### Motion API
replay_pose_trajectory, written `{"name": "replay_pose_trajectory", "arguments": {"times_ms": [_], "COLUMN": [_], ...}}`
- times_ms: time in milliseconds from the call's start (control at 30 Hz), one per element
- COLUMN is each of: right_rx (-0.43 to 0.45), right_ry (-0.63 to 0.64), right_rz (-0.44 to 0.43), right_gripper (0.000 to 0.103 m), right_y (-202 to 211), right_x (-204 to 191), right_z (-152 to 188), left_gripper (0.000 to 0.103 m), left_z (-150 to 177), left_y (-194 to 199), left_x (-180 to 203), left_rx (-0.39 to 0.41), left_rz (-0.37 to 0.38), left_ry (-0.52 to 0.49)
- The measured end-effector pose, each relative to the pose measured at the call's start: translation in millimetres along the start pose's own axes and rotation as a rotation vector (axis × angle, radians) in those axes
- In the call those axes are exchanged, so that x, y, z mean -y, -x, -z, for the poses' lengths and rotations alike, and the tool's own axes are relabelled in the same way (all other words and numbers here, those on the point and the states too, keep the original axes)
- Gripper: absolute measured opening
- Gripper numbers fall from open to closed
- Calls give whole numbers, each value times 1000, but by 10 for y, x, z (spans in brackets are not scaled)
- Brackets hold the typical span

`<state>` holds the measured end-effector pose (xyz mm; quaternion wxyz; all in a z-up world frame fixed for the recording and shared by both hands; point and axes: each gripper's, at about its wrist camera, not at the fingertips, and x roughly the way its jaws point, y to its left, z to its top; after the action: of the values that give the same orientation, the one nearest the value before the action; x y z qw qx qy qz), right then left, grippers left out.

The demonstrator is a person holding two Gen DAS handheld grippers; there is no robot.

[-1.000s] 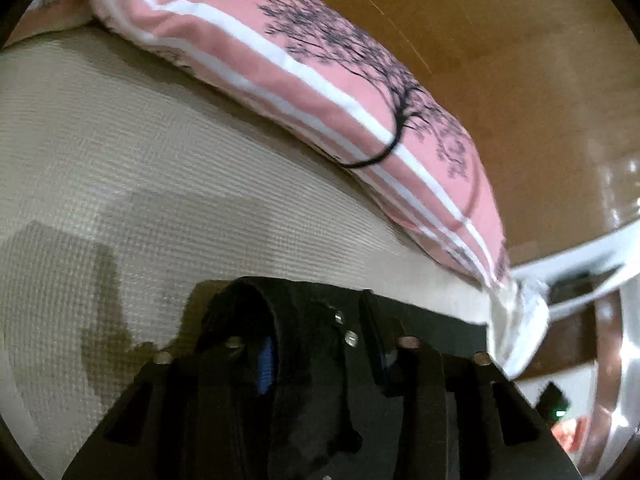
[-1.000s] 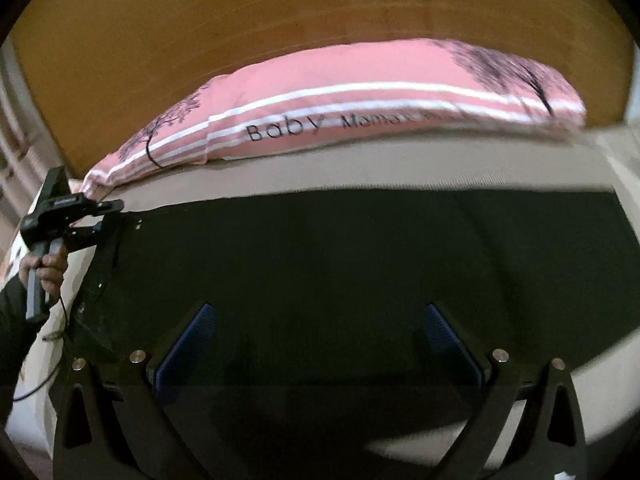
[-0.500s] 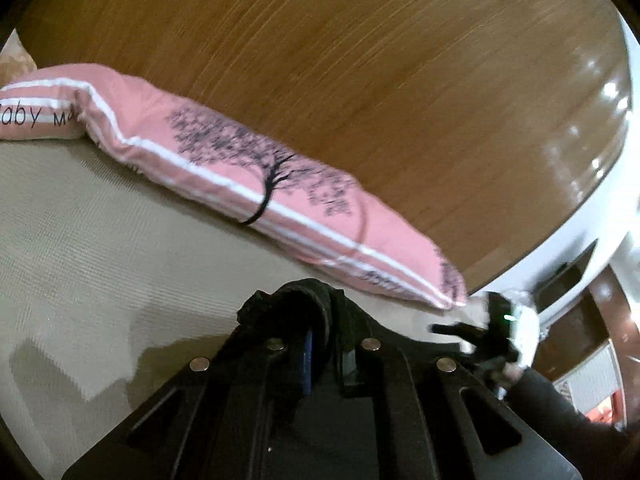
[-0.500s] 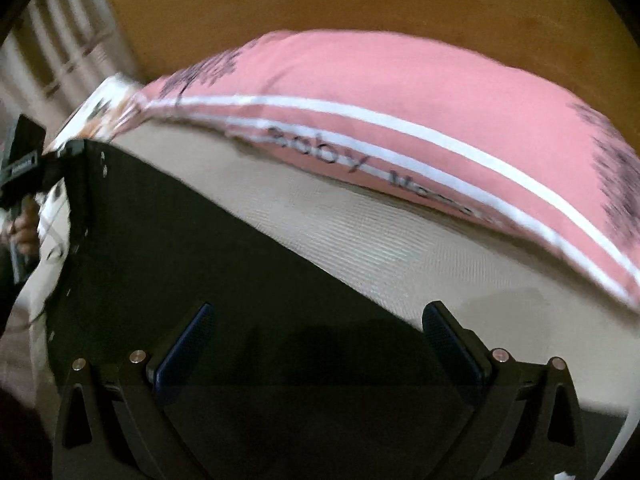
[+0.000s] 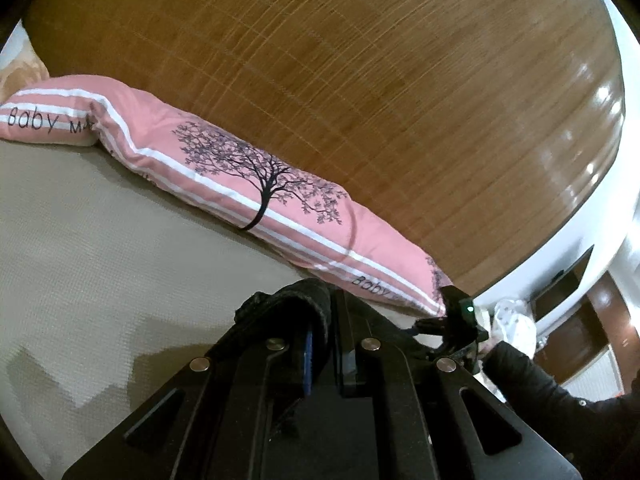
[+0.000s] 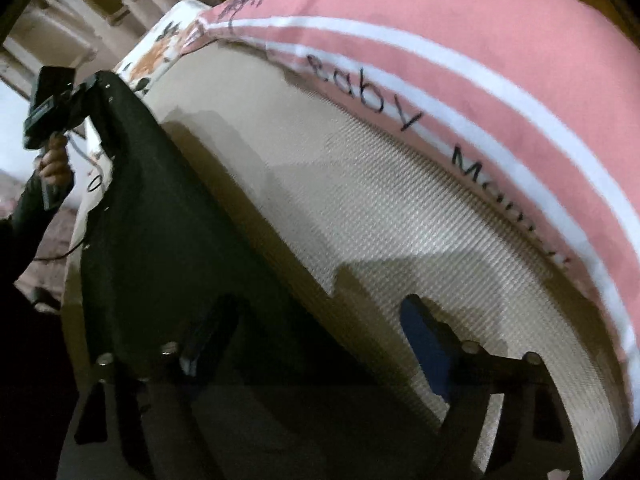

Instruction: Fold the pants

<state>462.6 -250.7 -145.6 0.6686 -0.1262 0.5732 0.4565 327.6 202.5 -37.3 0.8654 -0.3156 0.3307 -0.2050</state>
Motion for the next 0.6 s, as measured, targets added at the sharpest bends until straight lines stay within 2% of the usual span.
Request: {"name": "replay_pose_trajectory", "arguments": {"times_ms": [100,167,233,267,400,533,600], "right_rx": [11,7,-6,0,77,170,184], "right_ry": [10,-1,-4,-1,-5,-67,-79], "right_rz": [0,25,110,153,337,493,558], "right_gripper": [56,27,18,14,12,9,9], "right_y": [7,42,62,89,266,459,509], "right_x": [-4,11,-66,-146,-522,-950,-1111], "right_z": [35,98,141,159,240,410,485], "left_gripper": [8,8,8,8,8,8,8], "left_z": [-8,-14,-21,-28,-50,-23,14], "left_y": [-23,-62,-106,-123,-177,-192,-128], "left_x": [-14,-11,0,-7,-28,104,189], "left_rx": [-7,-19,-28,-28,-34,-49,-48], "left_rz": [-18,-26,-53,-67,-127,-189,-193], "left_ry": [-1,-3,-19,-26,-65,-183,-222]}}
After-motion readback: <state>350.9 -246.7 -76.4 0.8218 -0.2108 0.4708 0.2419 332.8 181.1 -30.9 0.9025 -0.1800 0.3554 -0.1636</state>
